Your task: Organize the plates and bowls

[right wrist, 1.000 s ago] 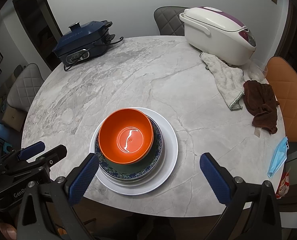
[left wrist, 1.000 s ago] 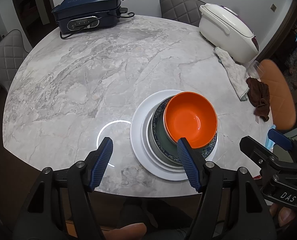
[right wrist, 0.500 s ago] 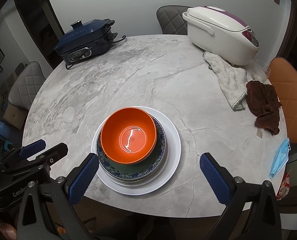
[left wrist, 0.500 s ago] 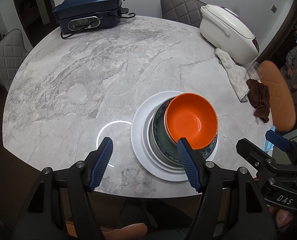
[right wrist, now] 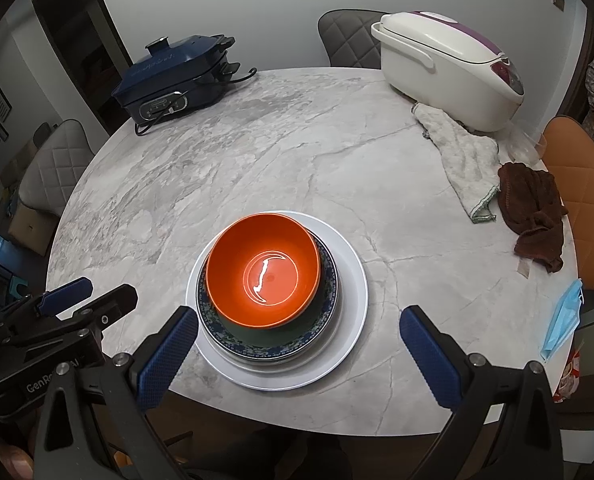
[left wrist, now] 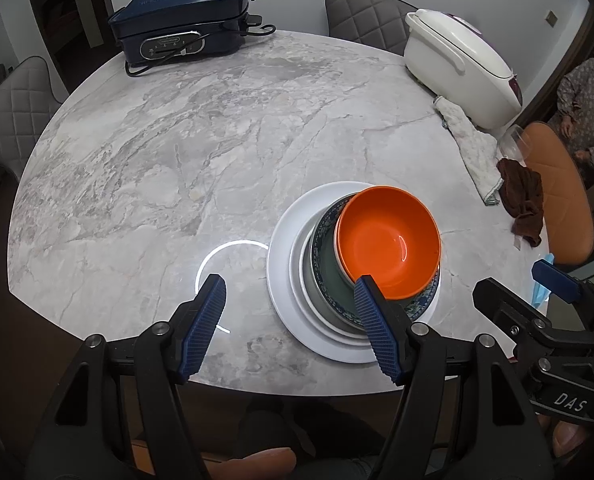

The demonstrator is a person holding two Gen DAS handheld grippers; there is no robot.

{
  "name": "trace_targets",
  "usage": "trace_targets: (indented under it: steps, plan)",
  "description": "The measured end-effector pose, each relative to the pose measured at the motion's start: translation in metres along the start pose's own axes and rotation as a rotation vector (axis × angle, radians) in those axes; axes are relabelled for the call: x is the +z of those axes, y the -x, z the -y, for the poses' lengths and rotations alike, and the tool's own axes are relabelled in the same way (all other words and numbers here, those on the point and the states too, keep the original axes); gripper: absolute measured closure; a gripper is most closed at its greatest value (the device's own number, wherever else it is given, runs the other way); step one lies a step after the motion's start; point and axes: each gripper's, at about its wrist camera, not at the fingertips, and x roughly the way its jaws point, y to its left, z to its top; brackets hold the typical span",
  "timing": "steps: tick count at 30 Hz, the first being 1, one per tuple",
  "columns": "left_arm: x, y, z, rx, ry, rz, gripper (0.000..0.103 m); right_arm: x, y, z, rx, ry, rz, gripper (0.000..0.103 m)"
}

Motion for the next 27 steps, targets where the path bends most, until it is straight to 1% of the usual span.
trace_targets:
  steps: [14, 20, 27]
  plan:
    - [0.0, 0.001, -0.001, 0.007, 0.0, 0.002, 0.038, 0.0, -0.001, 0.0, 0.003, 0.004, -0.004, 0.0]
    - [-0.004, 0.005, -0.002, 0.026, 0.014, 0.033, 0.035, -0.001, -0.001, -0.002, 0.005, 0.005, -0.008, 0.0]
    - [-0.003, 0.01, 0.0, 0.035, 0.016, 0.059, 0.035, -0.001, -0.002, -0.001, 0.006, 0.006, -0.009, 0.0]
